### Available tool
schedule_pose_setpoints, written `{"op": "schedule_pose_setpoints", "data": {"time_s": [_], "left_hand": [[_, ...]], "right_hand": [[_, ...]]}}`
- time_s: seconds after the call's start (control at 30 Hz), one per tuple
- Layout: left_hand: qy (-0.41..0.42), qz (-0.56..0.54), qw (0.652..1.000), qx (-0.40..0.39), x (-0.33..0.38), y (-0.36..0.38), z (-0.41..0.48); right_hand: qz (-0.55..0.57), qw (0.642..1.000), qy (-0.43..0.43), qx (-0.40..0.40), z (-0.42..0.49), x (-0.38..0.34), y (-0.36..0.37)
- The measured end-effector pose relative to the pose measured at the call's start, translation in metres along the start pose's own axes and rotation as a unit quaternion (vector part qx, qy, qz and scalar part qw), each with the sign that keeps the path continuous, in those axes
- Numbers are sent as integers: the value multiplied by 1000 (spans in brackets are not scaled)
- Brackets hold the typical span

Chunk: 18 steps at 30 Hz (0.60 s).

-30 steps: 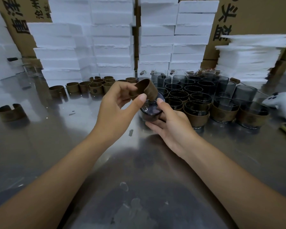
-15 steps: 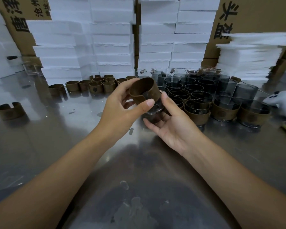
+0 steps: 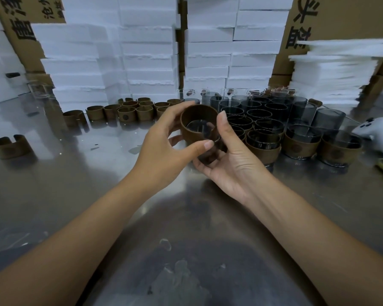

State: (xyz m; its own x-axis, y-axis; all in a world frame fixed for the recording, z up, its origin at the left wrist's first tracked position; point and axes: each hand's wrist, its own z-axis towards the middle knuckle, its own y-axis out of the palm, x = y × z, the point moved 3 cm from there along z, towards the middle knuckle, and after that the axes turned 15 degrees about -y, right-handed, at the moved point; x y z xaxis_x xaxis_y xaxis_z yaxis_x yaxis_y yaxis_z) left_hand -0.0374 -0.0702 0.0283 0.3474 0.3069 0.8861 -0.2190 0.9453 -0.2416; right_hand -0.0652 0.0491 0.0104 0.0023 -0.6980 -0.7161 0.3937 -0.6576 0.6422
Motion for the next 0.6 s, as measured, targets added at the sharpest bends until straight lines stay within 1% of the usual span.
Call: {"op": "schedule_pose_setpoints", "data": {"time_s": [0.13, 0.27, 0.43, 0.53, 0.6], "left_hand": [[-9, -1, 1000, -17, 0, 2, -1], [-35, -45, 998, -42, 4, 4, -1], [-93, -72, 993, -31, -2, 1, 2], [-104, -96, 988, -57, -5, 3, 3], [-138, -122, 979, -85, -8, 6, 3]], "right_hand": [[1, 1000, 3, 8, 1, 1, -2], [-4, 1000, -10, 10, 0, -1, -2], [-2, 1000, -14, 21, 0, -4, -2], [6, 999, -19, 27, 0, -5, -1], [4, 999, -17, 35, 1, -4, -2]]}}
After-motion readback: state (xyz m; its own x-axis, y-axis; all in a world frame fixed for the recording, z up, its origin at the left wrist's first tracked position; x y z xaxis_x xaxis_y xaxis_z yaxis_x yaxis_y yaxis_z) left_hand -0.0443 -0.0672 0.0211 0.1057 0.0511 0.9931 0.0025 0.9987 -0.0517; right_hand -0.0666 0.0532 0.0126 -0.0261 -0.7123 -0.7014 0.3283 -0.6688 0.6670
